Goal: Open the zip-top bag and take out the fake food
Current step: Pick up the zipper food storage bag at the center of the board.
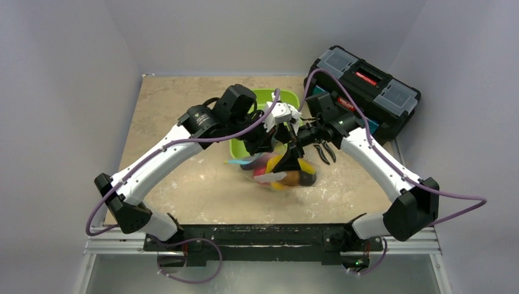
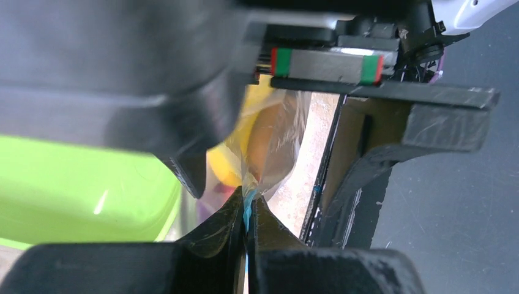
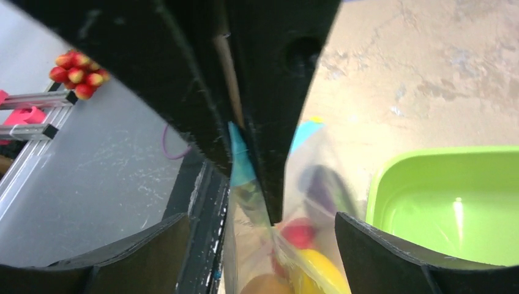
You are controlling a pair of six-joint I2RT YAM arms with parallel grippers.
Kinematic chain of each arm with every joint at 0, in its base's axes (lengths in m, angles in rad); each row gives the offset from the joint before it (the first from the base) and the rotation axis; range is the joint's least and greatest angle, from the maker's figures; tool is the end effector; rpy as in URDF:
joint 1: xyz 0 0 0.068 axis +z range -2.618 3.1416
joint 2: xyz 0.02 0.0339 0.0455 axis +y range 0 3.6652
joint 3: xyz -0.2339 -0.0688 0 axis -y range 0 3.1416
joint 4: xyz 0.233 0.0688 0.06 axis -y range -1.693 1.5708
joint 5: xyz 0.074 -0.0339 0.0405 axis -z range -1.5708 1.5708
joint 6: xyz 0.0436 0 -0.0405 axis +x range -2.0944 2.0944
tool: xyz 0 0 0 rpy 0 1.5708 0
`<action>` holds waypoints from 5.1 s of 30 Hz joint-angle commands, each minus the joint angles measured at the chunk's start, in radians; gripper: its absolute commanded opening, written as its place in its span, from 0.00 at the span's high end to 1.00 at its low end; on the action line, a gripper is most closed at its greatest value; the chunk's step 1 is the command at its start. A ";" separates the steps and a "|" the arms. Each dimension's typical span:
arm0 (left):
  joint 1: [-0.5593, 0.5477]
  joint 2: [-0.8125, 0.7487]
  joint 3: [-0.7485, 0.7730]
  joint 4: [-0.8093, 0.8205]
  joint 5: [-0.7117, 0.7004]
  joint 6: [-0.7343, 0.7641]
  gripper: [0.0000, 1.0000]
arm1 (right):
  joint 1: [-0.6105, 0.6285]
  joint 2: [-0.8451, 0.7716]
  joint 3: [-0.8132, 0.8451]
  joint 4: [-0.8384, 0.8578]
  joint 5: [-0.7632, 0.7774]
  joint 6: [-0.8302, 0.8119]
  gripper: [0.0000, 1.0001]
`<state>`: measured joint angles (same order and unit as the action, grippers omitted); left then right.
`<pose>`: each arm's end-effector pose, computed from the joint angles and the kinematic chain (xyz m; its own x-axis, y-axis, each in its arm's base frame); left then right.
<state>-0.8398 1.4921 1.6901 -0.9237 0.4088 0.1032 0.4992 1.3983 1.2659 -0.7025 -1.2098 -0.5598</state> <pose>0.1897 -0.2376 0.3757 -0.3499 0.5318 -0.7712 0.9226 0.3382 -0.1853 0.2252 0.1693 0.3064 -0.1689 -0.3057 -0.9370 -0.9560 -0.1804 0.2312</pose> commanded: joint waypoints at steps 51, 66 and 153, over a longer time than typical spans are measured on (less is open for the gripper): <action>0.217 -0.694 -1.106 0.793 0.025 0.124 0.26 | -0.183 -0.085 -0.142 -0.008 -0.002 -0.114 1.00; 0.217 -0.593 -1.084 0.934 0.098 0.020 0.60 | -0.187 -0.091 -0.158 0.006 0.004 -0.107 1.00; 0.163 -0.177 -0.220 0.189 0.327 -0.291 0.34 | -0.038 -0.024 0.159 -0.311 0.105 -0.201 1.00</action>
<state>-0.6865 1.4147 1.4723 -0.7734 0.7593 -0.2379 0.4713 1.4010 1.4384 -1.0431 -0.9970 -0.8032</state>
